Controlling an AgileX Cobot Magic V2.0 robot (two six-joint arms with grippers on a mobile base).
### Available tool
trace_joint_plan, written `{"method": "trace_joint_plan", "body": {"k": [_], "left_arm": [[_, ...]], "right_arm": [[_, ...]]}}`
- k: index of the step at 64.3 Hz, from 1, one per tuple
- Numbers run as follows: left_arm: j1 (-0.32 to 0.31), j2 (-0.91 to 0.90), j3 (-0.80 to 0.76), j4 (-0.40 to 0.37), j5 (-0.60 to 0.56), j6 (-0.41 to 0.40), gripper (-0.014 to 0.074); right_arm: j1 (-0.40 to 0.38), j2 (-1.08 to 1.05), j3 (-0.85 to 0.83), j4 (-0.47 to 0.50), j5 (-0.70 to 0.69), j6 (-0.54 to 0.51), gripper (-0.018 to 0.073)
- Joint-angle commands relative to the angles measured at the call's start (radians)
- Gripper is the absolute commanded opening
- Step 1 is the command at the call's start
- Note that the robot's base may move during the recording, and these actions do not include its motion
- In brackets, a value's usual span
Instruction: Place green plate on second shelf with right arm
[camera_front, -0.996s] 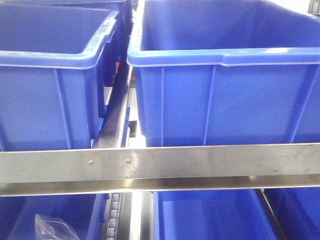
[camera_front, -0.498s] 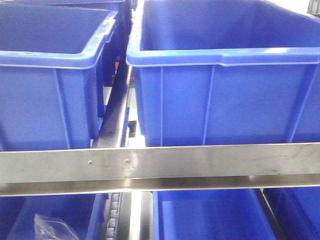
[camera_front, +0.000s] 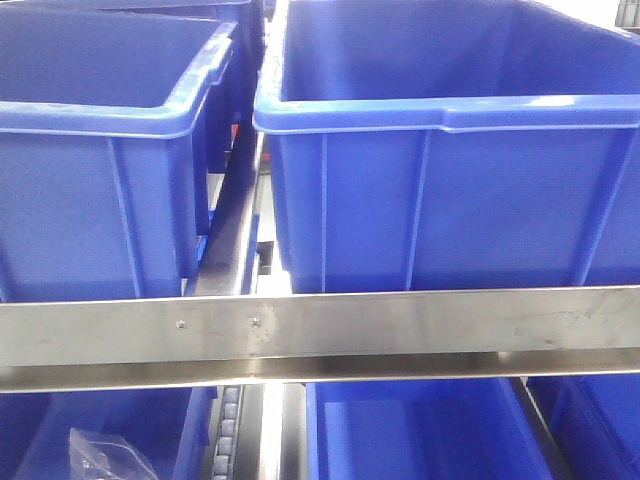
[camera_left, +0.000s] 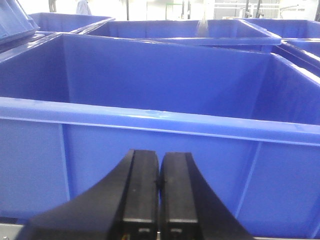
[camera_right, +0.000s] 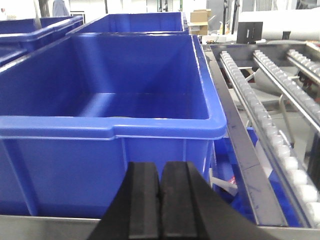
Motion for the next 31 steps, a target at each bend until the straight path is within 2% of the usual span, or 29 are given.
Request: {"method": "trace_joint_plan", "body": {"k": [1,31], "left_arm": [[0.000,-0.016,0.042,-0.006,-0.082,-0.001,0.0130],[0.000,-0.016,0.042,-0.006,-0.082,-0.001,0.0130]], "right_arm": [[0.002,0.010,-0.016,-0.021,-0.077,-0.011,0.0053],[0.002,0.010,-0.016,-0.021,-0.077,-0.011,0.0053]]}}
